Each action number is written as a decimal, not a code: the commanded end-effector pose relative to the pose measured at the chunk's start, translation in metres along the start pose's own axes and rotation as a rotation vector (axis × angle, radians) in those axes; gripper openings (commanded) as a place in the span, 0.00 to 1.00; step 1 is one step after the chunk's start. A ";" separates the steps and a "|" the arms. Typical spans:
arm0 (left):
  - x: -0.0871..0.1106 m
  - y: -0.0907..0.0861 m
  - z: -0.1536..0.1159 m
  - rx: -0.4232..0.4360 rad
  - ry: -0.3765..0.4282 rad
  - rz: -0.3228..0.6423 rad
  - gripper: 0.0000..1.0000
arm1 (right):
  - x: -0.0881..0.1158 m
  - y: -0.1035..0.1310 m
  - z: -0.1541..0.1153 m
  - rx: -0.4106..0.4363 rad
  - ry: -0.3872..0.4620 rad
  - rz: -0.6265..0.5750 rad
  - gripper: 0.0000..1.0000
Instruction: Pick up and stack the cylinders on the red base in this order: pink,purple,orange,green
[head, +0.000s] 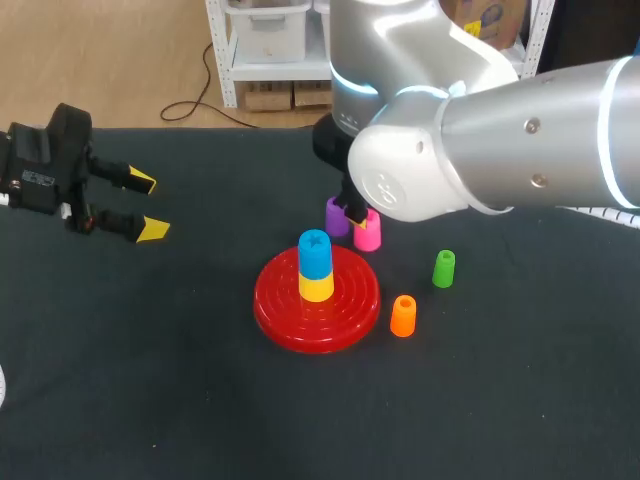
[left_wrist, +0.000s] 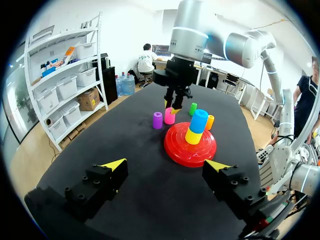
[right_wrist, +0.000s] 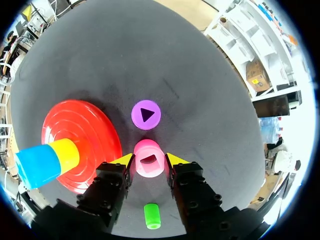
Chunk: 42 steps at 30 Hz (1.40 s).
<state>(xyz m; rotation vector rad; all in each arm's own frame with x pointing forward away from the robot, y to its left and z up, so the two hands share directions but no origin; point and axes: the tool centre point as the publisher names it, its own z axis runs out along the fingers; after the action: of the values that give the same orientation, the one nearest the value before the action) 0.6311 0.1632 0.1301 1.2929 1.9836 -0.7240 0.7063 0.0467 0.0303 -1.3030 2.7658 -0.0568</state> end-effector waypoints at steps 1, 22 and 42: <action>0.001 0.000 0.000 -0.001 -0.005 0.002 1.00 | 0.007 0.001 -0.008 0.006 -0.009 0.000 0.00; 0.001 0.000 0.000 -0.001 -0.005 0.002 1.00 | -0.001 0.036 -0.138 -0.018 -0.172 -0.173 0.00; 0.001 0.000 0.000 -0.001 -0.005 0.002 1.00 | 0.012 0.113 -0.140 -0.054 -0.161 -0.404 0.00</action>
<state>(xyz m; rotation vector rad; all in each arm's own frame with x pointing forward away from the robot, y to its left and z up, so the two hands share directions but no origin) 0.6311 0.1632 0.1301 1.2928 1.9836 -0.7240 0.6011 0.1084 0.1644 -1.7792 2.3530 0.0977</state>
